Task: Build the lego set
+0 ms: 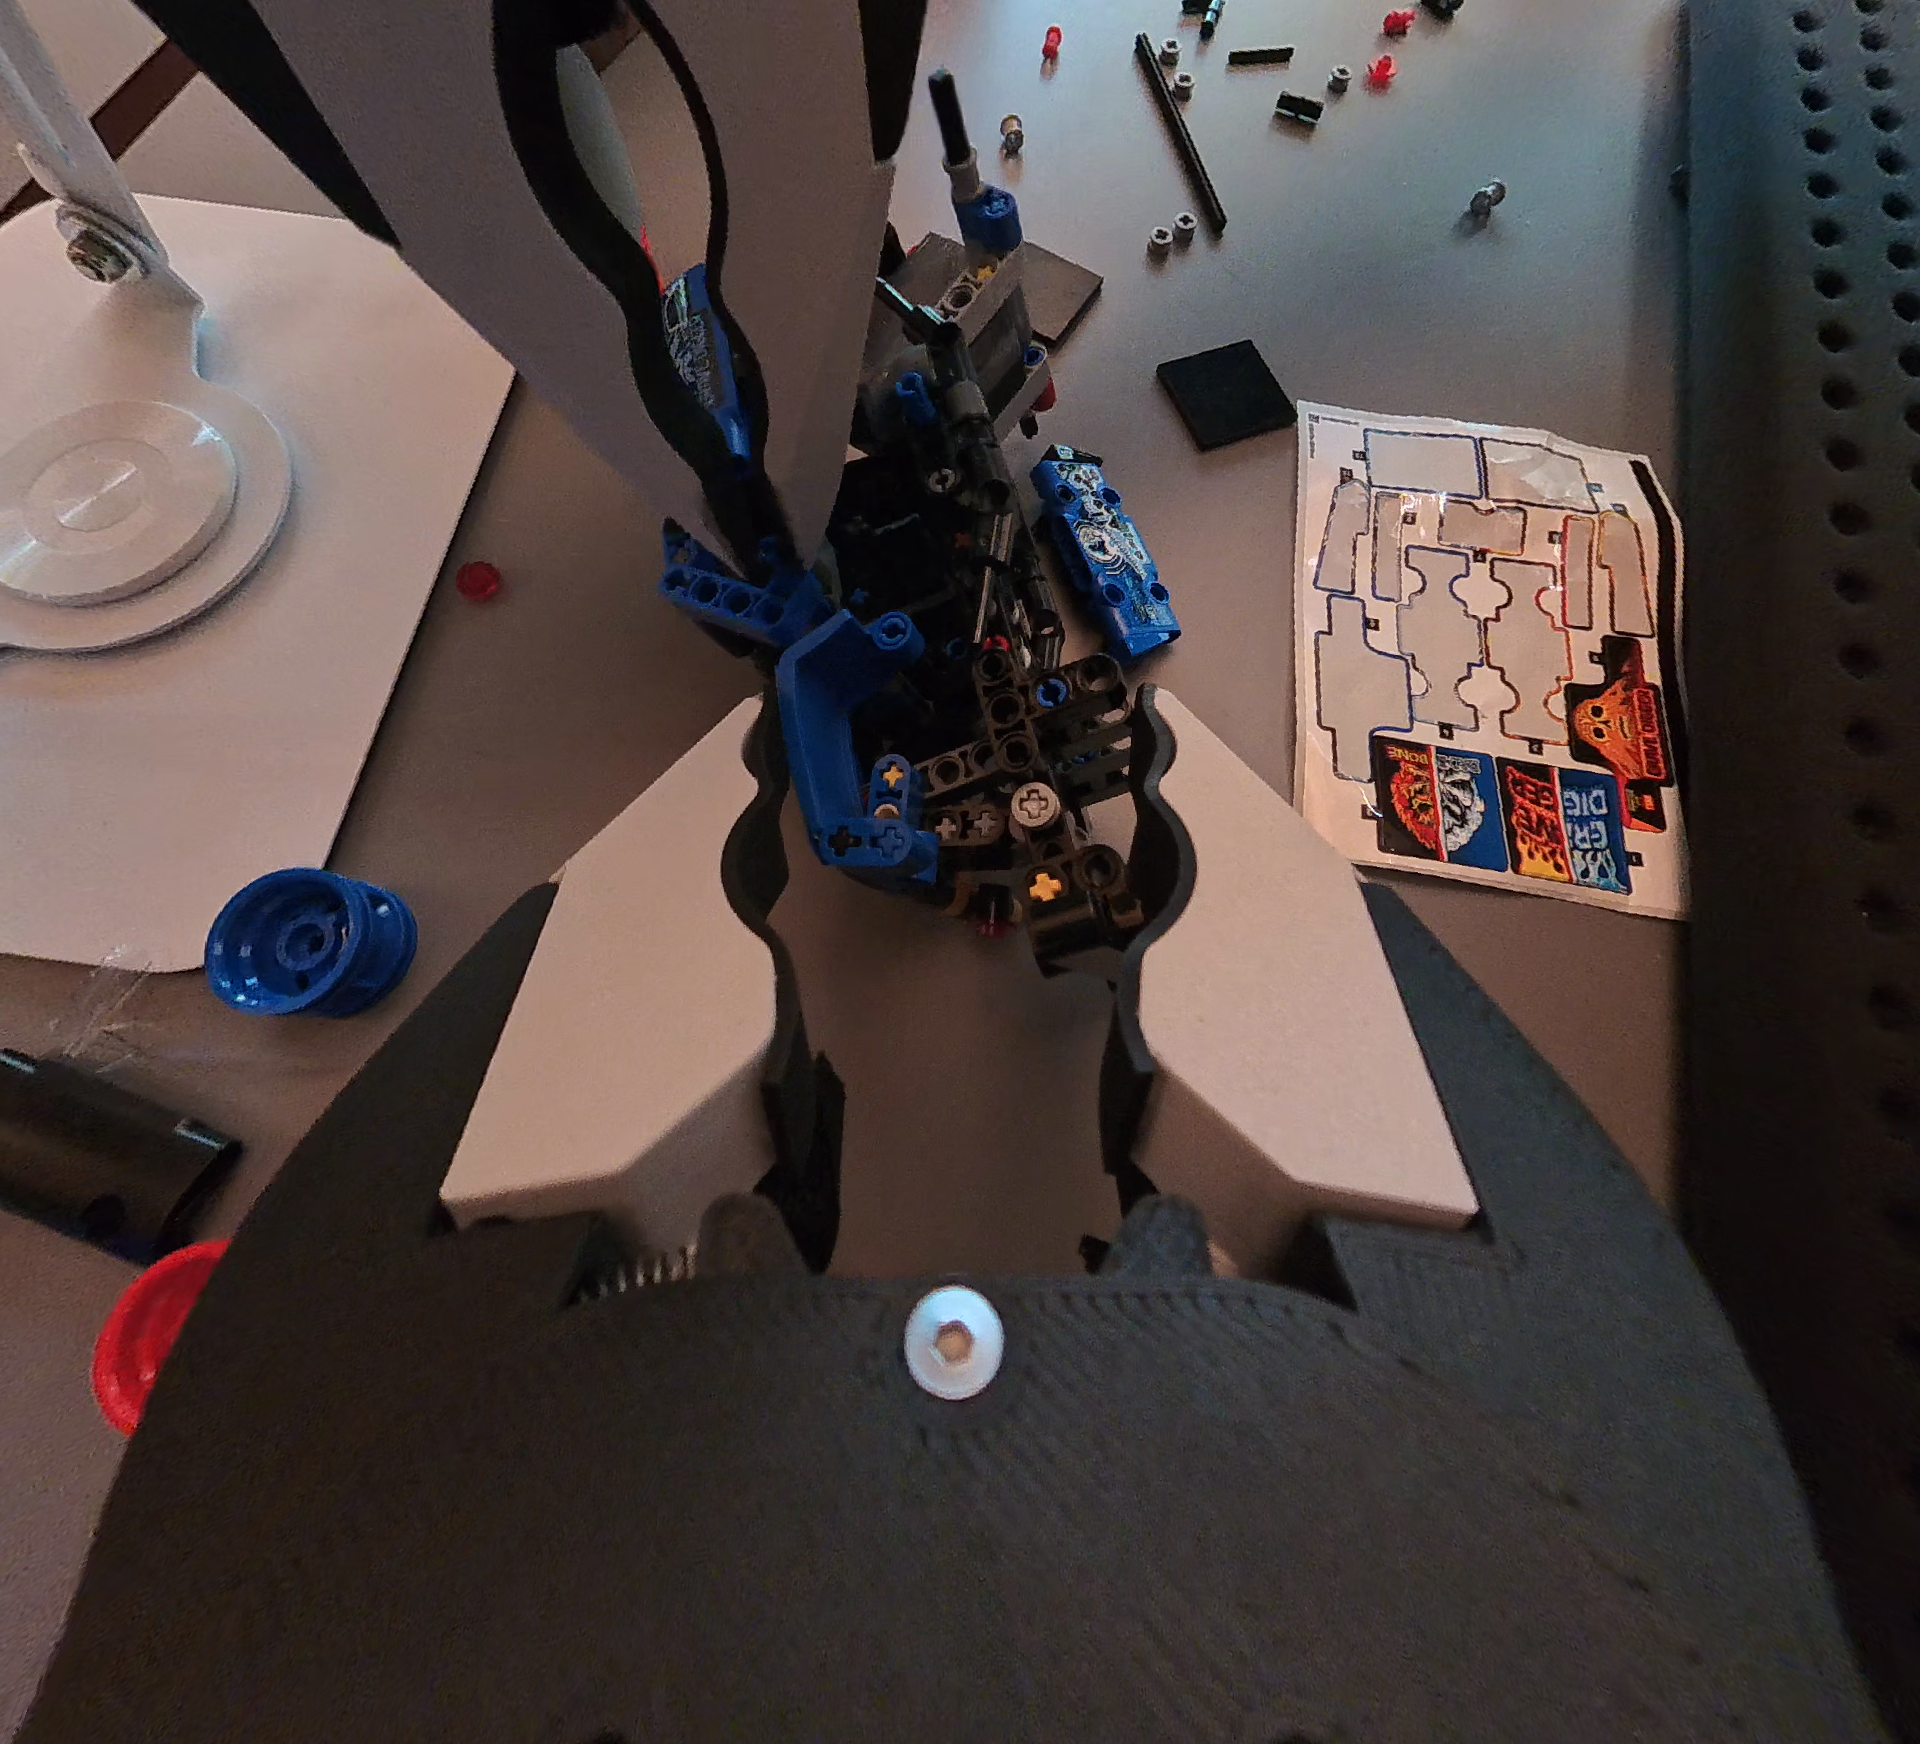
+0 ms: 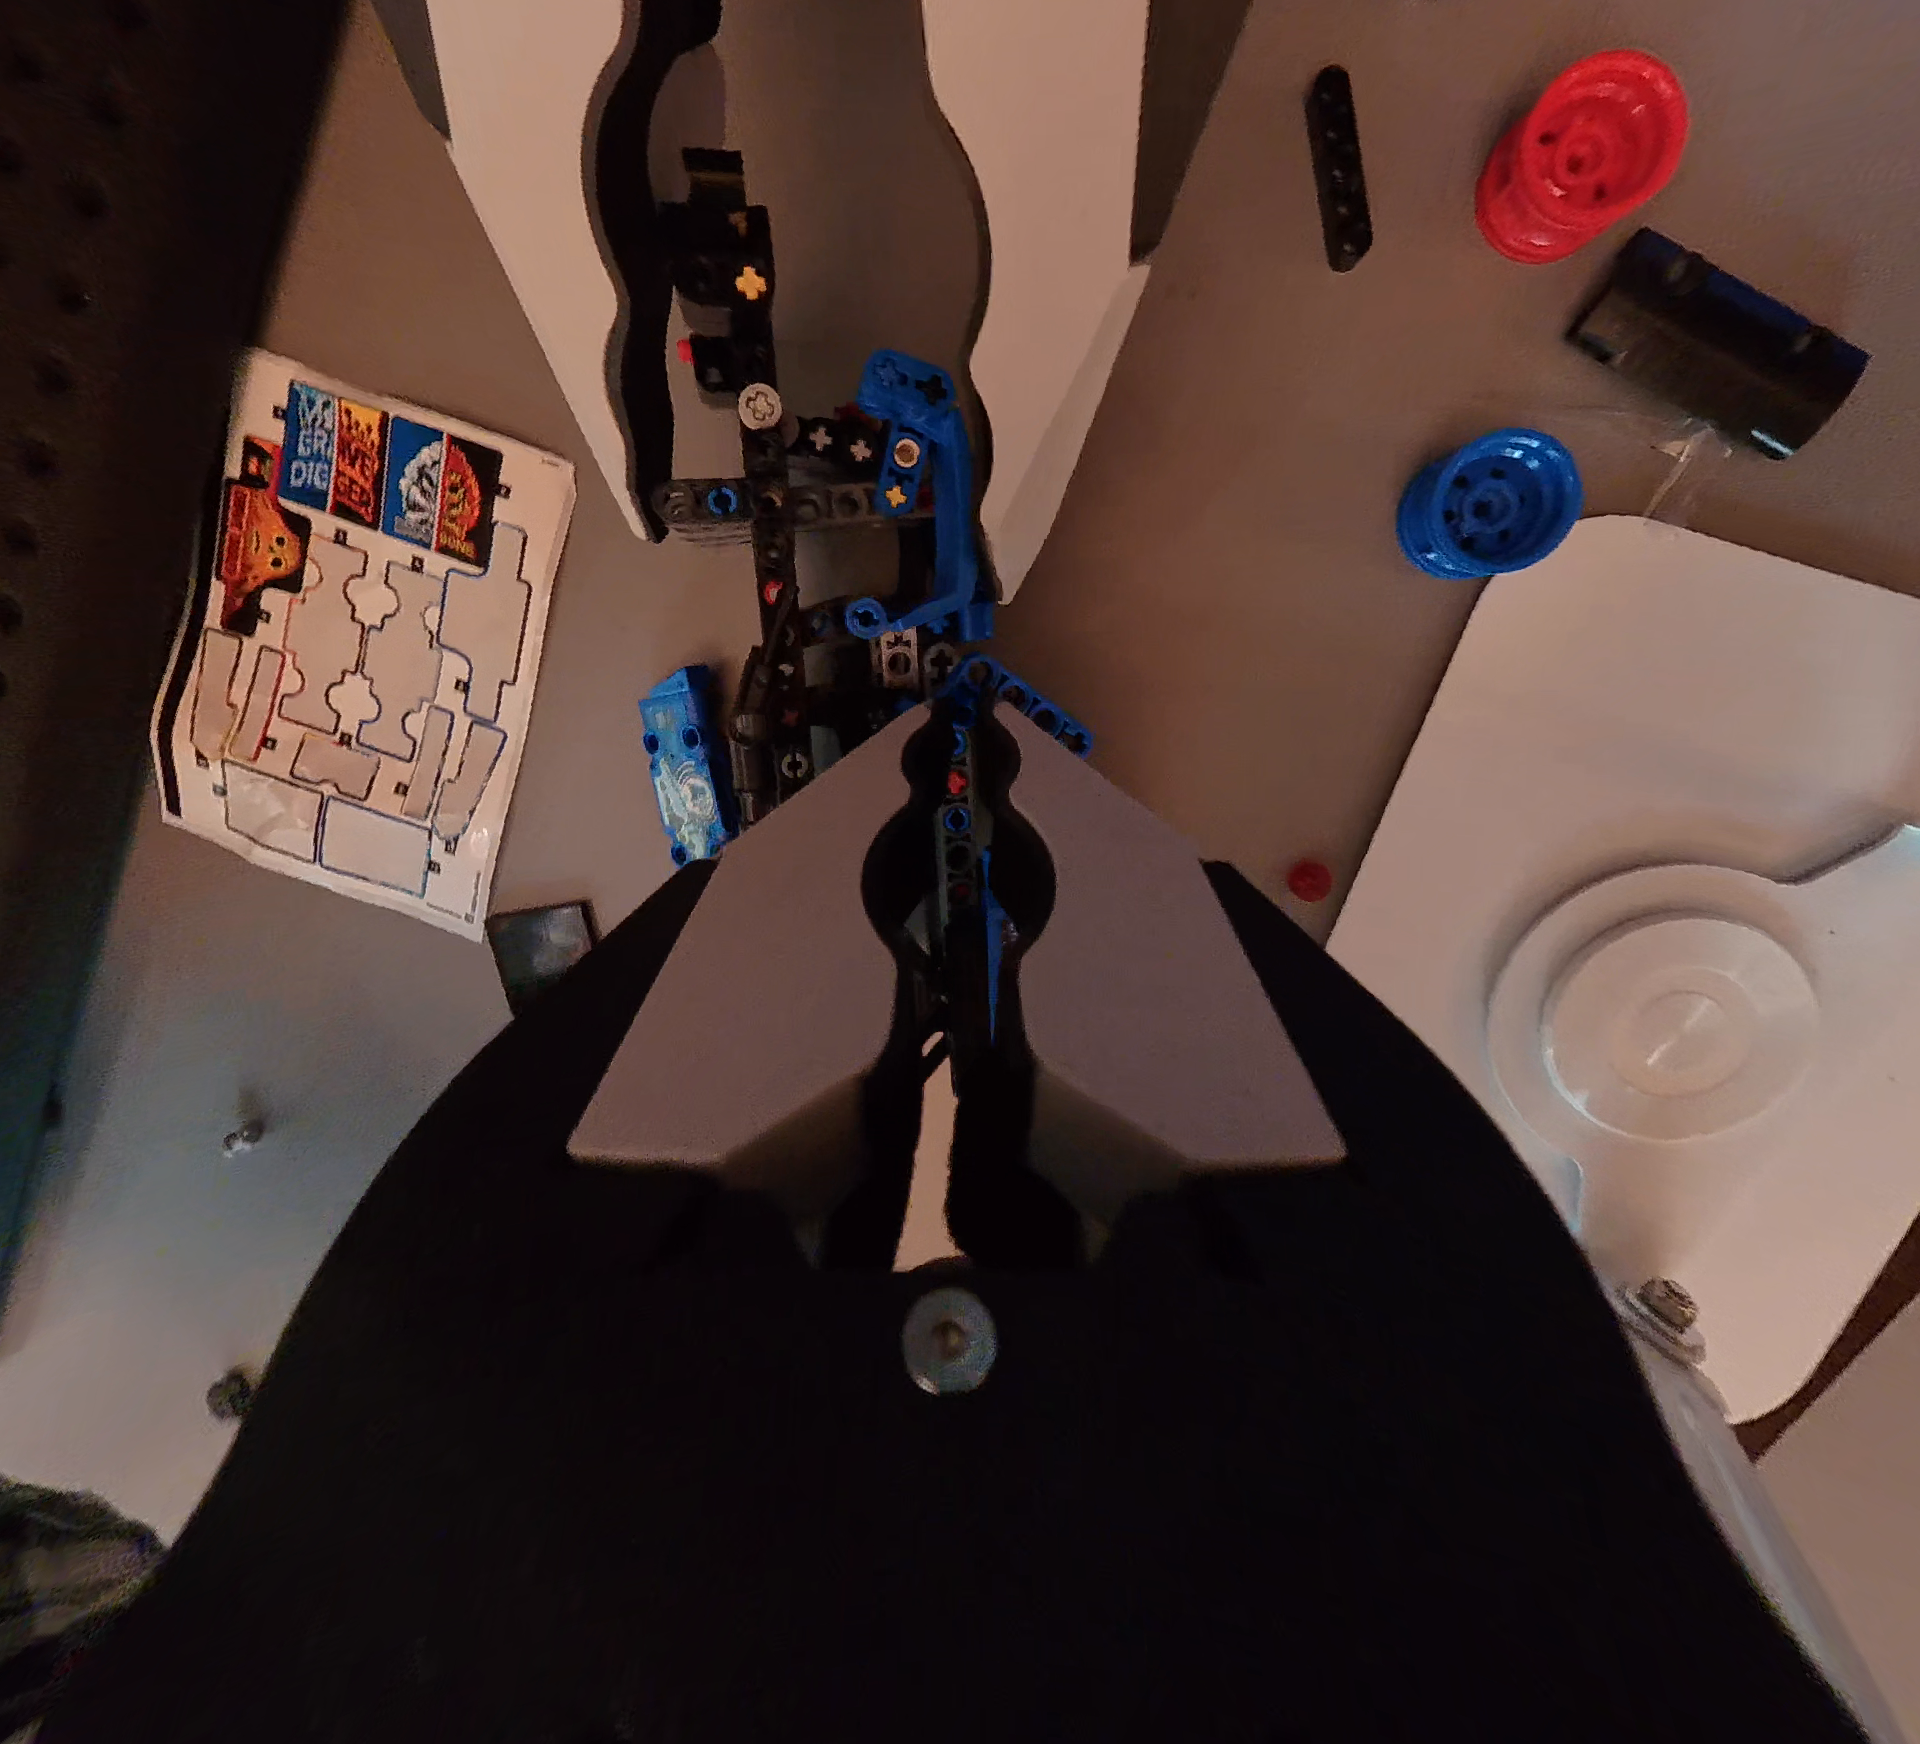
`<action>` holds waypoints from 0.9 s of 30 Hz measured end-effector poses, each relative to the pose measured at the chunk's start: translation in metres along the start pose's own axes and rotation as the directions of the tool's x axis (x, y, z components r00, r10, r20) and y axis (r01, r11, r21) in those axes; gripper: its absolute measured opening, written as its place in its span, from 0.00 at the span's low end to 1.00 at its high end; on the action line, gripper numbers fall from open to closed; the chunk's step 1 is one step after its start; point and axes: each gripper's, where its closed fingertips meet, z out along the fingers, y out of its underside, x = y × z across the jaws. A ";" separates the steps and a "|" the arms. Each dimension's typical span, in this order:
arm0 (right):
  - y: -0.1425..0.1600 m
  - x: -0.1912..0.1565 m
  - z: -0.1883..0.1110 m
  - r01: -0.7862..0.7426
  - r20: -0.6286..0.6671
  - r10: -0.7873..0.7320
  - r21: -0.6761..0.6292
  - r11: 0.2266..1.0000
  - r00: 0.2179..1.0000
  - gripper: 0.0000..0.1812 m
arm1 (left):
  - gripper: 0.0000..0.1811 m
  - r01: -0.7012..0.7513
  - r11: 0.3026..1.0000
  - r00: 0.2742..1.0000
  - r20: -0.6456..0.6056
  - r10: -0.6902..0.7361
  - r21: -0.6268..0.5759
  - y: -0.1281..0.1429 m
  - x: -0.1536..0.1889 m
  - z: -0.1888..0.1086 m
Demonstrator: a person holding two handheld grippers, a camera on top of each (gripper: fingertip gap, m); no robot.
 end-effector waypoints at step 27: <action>0.006 -0.004 0.001 0.116 0.022 -0.114 -0.136 0.984 0.993 0.00 | 0.36 -0.015 1.000 1.000 -0.014 0.015 0.016 -0.001 0.001 0.002</action>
